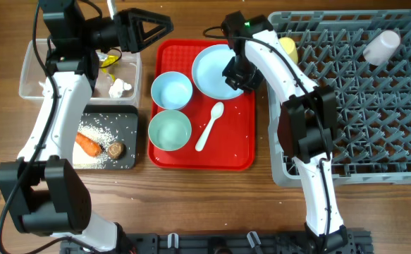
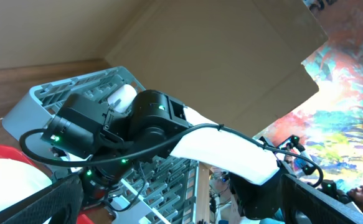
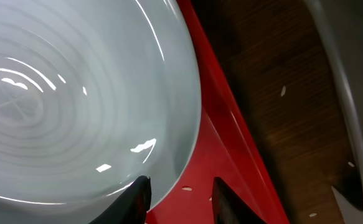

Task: Sort waste into correct bins and load items into the dishwasher rack
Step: 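Grasp the rim of the light blue plate with the right gripper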

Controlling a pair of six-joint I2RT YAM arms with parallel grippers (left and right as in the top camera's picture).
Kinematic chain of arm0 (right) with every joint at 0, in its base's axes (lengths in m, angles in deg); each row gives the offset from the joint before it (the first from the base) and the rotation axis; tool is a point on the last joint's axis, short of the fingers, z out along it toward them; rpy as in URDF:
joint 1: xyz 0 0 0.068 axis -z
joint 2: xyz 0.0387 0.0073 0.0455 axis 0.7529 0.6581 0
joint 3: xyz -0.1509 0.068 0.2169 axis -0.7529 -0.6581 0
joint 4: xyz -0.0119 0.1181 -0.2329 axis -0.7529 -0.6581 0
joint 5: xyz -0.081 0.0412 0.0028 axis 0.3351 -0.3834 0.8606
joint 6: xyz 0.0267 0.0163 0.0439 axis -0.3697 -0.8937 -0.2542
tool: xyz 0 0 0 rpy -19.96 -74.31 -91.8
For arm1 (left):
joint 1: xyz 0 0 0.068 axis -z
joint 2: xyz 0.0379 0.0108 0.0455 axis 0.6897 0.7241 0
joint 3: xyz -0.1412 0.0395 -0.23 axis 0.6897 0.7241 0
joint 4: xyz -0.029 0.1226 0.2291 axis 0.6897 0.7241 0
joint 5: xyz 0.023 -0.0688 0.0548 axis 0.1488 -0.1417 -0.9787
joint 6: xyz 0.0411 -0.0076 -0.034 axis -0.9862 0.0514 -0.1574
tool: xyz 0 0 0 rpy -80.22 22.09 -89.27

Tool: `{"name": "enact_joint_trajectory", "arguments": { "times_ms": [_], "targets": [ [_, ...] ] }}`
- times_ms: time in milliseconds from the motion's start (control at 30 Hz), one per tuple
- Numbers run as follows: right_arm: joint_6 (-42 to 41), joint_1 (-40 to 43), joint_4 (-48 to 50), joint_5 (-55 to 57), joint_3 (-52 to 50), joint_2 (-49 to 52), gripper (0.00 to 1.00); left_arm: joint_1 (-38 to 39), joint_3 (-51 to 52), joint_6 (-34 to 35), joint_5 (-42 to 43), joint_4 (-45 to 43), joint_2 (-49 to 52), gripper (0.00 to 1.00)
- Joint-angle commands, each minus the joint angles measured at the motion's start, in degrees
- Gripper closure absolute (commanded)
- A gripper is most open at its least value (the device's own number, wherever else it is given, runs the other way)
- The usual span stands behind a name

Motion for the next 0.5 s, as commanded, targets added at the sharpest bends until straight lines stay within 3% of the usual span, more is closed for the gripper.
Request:
{"name": "enact_joint_trajectory", "arguments": {
  "times_ms": [0, 467],
  "targets": [
    [-0.8, 0.1, 1.2, 1.6, -1.5, 1.4, 0.66, -0.3, -0.3, -0.1, -0.2, 0.0, 0.3, 0.0],
    [0.0, -1.2, 3.0, 4.2, -1.5, 1.5, 0.67, -0.3, -0.3, -0.1, -0.2, 0.0, 0.3, 0.0]
  ]
}}
